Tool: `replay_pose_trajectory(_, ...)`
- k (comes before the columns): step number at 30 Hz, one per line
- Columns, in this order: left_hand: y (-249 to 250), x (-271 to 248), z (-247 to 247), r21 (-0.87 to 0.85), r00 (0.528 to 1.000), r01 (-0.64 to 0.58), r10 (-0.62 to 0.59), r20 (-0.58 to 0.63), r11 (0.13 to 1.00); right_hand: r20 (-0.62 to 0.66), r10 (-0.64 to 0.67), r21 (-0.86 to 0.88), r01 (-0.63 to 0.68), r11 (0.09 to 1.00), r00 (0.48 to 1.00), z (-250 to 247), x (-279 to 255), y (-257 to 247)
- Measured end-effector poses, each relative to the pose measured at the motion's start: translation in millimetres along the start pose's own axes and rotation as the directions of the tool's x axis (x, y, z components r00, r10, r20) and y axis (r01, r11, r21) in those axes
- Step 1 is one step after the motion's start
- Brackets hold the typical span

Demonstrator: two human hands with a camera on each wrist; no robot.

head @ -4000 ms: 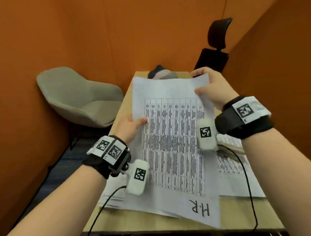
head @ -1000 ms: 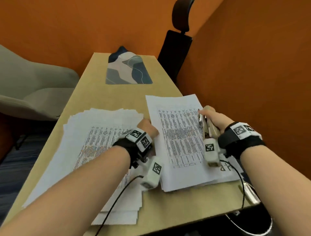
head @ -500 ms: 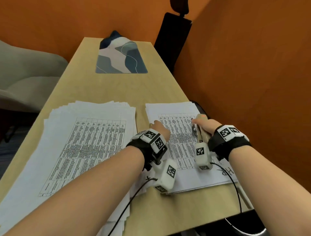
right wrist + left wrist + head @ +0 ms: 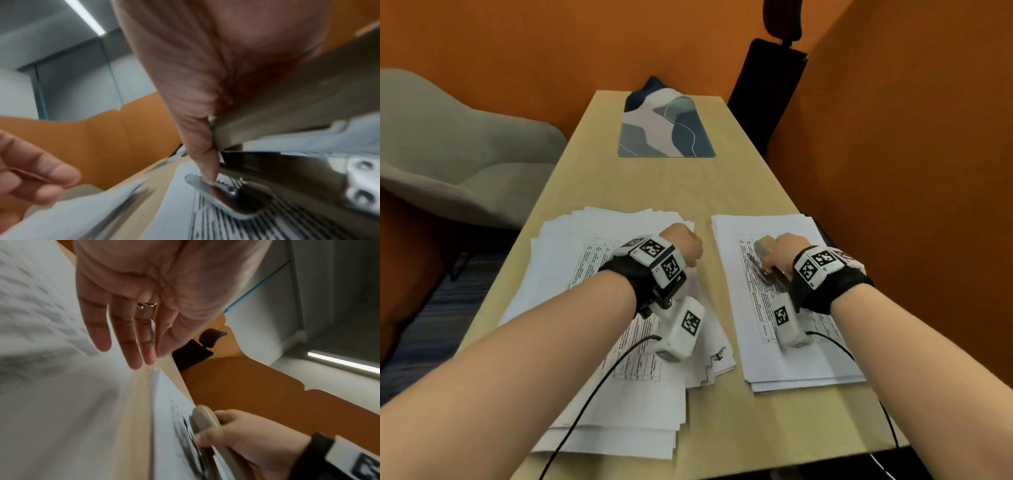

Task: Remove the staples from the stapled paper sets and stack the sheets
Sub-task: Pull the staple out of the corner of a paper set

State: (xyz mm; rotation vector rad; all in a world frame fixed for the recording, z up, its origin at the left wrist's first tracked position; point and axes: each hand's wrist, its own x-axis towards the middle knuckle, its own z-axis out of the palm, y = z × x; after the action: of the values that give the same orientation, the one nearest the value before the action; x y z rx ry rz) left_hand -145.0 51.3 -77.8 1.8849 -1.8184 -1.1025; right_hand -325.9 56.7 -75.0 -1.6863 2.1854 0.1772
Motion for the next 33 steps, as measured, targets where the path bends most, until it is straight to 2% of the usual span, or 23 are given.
replay_pose_trajectory(2,-22,0,-19,0.032,0.999,0.048,-0.048,0.004,0.998,0.0,-0.02,-0.1,0.019,0.995,1.0,6,1,-10)
replay_pose_trajectory(3,-35,0,-28,0.072,0.997,0.07,-0.068,-0.018,0.995,-0.021,-0.02,-0.096,0.018,0.995,1.0,10,2,-12)
replay_pose_trajectory(5,-58,3,-47,0.198,0.991,0.12,-0.106,-0.079,0.973,-0.087,0.015,-0.083,-0.022,0.996,0.996,15,4,-21)
replay_pose_trajectory(7,-79,4,-63,0.323,0.979,0.193,-0.157,-0.132,0.927,-0.127,0.009,-0.164,-0.03,0.986,0.992,17,6,-35)
replay_pose_trajectory(8,-88,6,-69,0.353,0.97,0.227,-0.18,-0.161,0.908,-0.129,-0.02,-0.186,-0.004,0.983,0.992,17,5,-46)
replay_pose_trajectory(10,-102,6,-80,0.374,0.956,0.275,-0.209,-0.207,0.886,-0.104,-0.173,-0.132,0.159,0.978,0.979,17,2,-72)
replay_pose_trajectory(11,-106,5,-85,0.392,0.951,0.29,-0.22,-0.216,0.873,-0.064,-0.268,-0.105,0.26,0.96,0.961,16,0,-87)
replay_pose_trajectory(13,-110,3,-89,0.423,0.949,0.307,-0.239,-0.206,0.853,0.024,-0.373,-0.095,0.374,0.923,0.927,23,0,-110)
replay_pose_trajectory(15,-111,2,-93,0.458,0.948,0.316,-0.263,-0.177,0.831,0.067,-0.395,-0.105,0.4,0.91,0.916,31,6,-124)
replay_pose_trajectory(17,-113,4,-96,0.459,0.948,0.317,-0.271,-0.165,0.83,0.069,-0.364,-0.09,0.369,0.925,0.929,35,13,-131)
replay_pose_trajectory(23,-123,4,-104,0.279,0.924,0.368,-0.315,-0.219,0.887,0.031,-0.256,-0.039,0.257,0.966,0.966,38,26,-131)
replay_pose_trajectory(27,-124,4,-102,0.115,0.946,0.247,-0.214,-0.243,0.962,0.06,-0.225,-0.008,0.226,0.974,0.972,42,29,-136)
replay_pose_trajectory(29,-124,2,-102,0.03,0.95,0.197,-0.183,-0.253,0.98,0.035,-0.199,0.032,0.198,0.98,0.979,42,29,-136)
replay_pose_trajectory(33,-126,-2,-110,-0.179,0.95,0.142,-0.185,-0.254,0.974,-0.03,-0.123,0.234,0.127,0.964,0.992,34,30,-129)
